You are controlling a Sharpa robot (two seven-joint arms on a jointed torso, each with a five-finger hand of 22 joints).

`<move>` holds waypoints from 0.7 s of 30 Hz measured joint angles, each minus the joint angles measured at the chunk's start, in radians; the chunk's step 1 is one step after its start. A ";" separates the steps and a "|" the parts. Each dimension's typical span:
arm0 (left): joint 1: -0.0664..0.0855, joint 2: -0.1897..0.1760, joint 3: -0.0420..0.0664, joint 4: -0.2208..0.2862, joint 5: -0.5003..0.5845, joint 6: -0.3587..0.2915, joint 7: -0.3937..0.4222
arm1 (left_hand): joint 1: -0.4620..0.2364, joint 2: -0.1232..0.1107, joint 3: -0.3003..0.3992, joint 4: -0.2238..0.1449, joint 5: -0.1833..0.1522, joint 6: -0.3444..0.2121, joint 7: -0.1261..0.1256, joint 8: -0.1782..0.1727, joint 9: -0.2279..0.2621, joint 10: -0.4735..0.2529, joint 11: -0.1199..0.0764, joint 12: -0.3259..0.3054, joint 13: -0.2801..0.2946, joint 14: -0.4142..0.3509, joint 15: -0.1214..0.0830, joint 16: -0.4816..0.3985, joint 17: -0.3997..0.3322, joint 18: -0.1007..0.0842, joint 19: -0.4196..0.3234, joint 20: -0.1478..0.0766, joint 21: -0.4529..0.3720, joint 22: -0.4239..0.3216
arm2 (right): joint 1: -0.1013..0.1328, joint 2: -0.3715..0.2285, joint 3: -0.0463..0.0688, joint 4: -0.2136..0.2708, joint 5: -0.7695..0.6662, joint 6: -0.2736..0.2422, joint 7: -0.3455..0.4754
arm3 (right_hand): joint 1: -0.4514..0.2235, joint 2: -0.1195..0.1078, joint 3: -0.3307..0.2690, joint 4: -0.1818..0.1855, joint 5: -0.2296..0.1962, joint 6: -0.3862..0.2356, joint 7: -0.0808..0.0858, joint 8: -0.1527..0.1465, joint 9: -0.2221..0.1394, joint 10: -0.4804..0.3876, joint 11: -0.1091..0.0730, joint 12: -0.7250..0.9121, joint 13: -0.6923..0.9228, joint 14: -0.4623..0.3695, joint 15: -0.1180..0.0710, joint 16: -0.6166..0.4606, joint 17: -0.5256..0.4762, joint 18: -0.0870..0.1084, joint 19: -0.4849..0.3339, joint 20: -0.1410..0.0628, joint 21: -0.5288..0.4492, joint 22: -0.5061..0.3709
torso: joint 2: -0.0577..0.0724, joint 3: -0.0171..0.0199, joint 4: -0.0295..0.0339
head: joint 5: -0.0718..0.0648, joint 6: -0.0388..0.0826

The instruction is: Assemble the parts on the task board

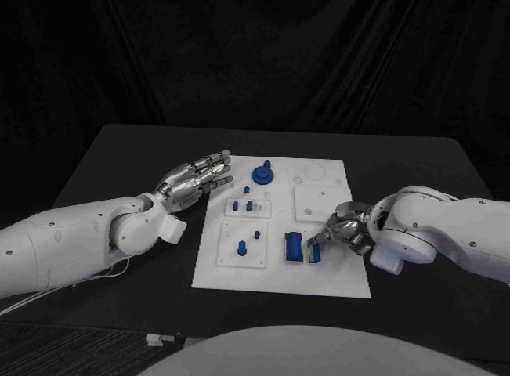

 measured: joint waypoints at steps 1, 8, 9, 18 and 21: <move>0.000 0.000 0.000 0.000 0.000 0.000 0.000 | 0.000 0.000 0.000 0.000 0.000 0.000 0.000 0.000 0.000 0.000 0.000 0.000 0.000 0.000 0.000 0.000 0.000 0.000 0.000 0.000 0.000 0.000 | 0.000 0.000 0.000 0.000 0.000 0.000 0.000 | 0.000 0.000 -0.001 0.001 0.000 0.000 0.000 0.000 0.000 0.000 0.000 0.000 0.000 0.000 0.000 0.000 0.000 0.000 0.000 0.000 -0.004 0.000 | 0.000 0.0000 0.0000 | 0.000 0.000; 0.000 0.000 0.000 0.000 0.000 0.001 -0.001 | 0.000 0.000 0.000 0.000 0.000 0.000 0.000 0.000 0.000 0.000 0.000 0.000 0.000 0.000 0.000 0.000 0.000 0.000 0.000 0.000 0.000 0.000 | 0.000 0.001 0.000 -0.002 -0.002 0.000 -0.001 | -0.010 0.002 -0.007 0.013 -0.041 -0.002 0.002 0.004 0.000 0.000 0.000 0.000 0.000 0.000 0.000 0.000 0.000 0.000 0.000 0.000 -0.010 0.000 | 0.000 0.0000 0.0000 | 0.001 0.000; 0.000 0.000 0.000 0.000 0.000 0.001 -0.001 | 0.000 0.000 0.000 0.000 0.000 0.000 0.000 0.000 0.000 0.000 0.000 0.000 0.000 0.000 0.000 0.000 0.000 0.000 0.000 0.000 0.000 0.000 | 0.000 0.001 0.000 -0.002 -0.002 0.000 -0.001 | -0.014 0.005 -0.008 0.017 -0.052 -0.004 0.003 0.004 0.000 0.000 0.000 0.000 0.000 0.000 0.000 0.000 0.000 0.000 0.000 0.000 -0.010 0.000 | 0.000 0.0000 0.0000 | 0.001 0.000; 0.000 0.001 0.000 -0.001 0.000 0.002 -0.002 | 0.000 0.000 0.003 -0.003 0.000 0.000 0.000 0.000 0.000 0.000 0.007 0.000 0.000 0.000 0.000 0.000 0.000 0.000 0.000 0.000 0.000 0.000 | 0.000 0.001 0.000 -0.003 -0.005 0.001 -0.003 | -0.032 0.005 -0.020 0.034 -0.101 -0.004 0.003 0.008 0.000 0.000 0.000 0.000 0.000 0.000 0.000 0.000 0.000 0.000 0.000 0.000 -0.018 0.000 | 0.000 -0.0001 0.0000 | 0.000 0.000; 0.000 0.001 0.000 -0.001 0.000 0.002 -0.003 | 0.000 0.000 0.003 -0.003 0.000 0.000 0.000 0.000 0.000 0.000 0.007 0.000 0.000 0.000 0.000 0.000 0.000 0.000 0.000 0.000 0.000 0.000 | 0.000 0.001 0.000 -0.003 -0.005 0.001 -0.003 | -0.032 0.005 -0.020 0.034 -0.117 -0.003 0.004 0.008 -0.001 0.000 0.000 0.000 0.000 0.000 0.000 0.000 0.000 0.000 0.000 0.000 -0.018 0.000 | 0.000 -0.0001 0.0000 | 0.000 0.000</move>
